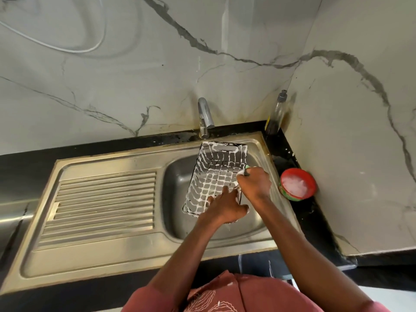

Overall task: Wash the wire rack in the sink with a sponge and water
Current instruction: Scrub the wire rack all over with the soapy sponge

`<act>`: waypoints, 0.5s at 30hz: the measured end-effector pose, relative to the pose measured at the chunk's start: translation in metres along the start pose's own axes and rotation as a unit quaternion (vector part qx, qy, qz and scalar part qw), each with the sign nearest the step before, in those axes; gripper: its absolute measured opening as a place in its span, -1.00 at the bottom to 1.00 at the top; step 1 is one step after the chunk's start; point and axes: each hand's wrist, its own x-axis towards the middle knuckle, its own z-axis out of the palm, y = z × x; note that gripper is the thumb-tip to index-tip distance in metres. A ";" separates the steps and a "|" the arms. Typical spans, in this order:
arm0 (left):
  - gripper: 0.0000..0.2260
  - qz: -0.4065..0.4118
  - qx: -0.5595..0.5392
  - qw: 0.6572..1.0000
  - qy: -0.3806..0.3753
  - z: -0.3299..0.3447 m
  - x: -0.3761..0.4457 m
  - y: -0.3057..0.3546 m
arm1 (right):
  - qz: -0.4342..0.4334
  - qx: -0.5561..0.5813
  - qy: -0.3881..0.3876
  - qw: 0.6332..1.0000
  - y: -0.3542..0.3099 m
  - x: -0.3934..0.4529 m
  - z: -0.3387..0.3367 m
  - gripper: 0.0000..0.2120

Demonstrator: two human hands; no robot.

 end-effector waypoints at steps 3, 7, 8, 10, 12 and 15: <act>-0.21 0.075 -0.050 0.994 -0.056 -0.020 -0.020 -0.006 | 0.002 0.000 0.006 1.000 0.004 0.000 -0.004 -0.78; -0.64 0.142 -0.182 0.971 0.060 -0.059 -0.033 -0.031 | -0.014 -0.011 0.011 1.000 0.009 0.005 -0.017 -0.66; -0.73 0.136 -0.227 0.953 0.147 -0.065 -0.031 -0.035 | -0.024 -0.009 0.008 1.000 0.011 0.006 -0.019 -0.64; -0.77 0.099 -0.317 0.891 0.310 -0.071 -0.024 -0.041 | -0.048 -0.009 -0.004 0.999 0.014 0.005 -0.022 -0.62; -0.61 0.048 -0.379 0.839 0.387 -0.071 -0.017 -0.045 | -0.064 -0.020 -0.017 0.998 0.017 0.004 -0.022 -0.61; -0.28 -0.022 -0.493 0.817 0.300 -0.064 -0.006 -0.057 | -0.080 -0.031 -0.031 0.996 0.018 0.005 -0.022 -0.65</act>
